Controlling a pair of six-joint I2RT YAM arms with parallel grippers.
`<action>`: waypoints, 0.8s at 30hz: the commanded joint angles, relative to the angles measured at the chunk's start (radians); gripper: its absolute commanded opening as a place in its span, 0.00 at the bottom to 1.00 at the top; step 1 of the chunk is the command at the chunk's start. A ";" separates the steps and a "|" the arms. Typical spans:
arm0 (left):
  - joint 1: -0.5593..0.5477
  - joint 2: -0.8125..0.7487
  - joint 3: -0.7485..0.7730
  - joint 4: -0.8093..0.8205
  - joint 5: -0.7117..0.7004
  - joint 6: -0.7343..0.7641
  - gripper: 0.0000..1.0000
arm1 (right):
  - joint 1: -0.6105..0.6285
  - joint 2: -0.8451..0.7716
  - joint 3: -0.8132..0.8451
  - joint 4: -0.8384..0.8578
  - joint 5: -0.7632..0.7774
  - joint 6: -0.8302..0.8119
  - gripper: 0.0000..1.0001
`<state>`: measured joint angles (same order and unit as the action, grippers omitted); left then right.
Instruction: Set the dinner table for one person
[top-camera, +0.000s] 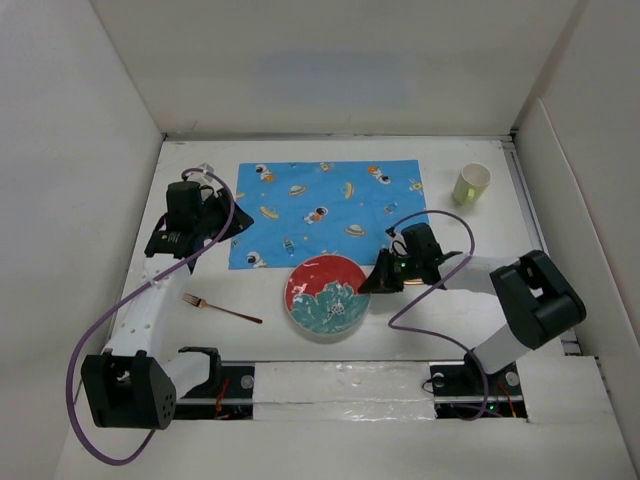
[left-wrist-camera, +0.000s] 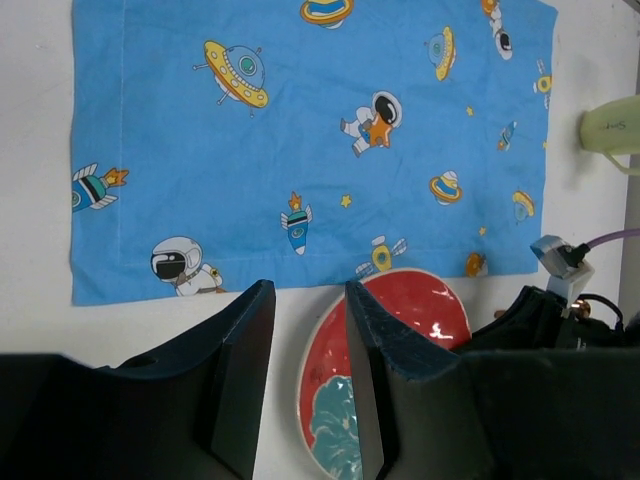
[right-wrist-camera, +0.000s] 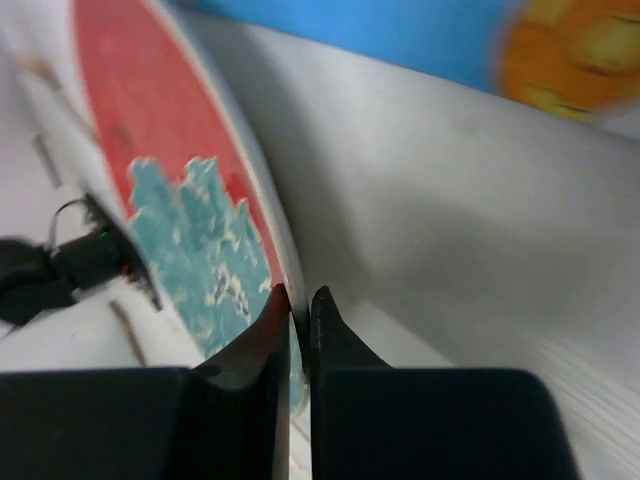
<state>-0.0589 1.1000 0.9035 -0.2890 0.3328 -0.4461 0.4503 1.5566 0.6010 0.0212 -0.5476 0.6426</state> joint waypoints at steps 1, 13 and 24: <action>0.002 -0.029 0.047 -0.025 0.006 0.030 0.31 | 0.025 0.031 0.003 0.046 0.063 0.019 0.00; 0.002 0.004 0.153 -0.026 0.003 0.050 0.37 | -0.084 -0.186 0.446 -0.241 -0.014 -0.012 0.00; 0.002 0.021 0.141 0.002 0.028 0.061 0.37 | -0.163 0.301 0.901 -0.119 0.003 0.138 0.00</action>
<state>-0.0589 1.1450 1.0382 -0.3294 0.3416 -0.4015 0.2951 1.8236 1.3865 -0.2218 -0.4828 0.6914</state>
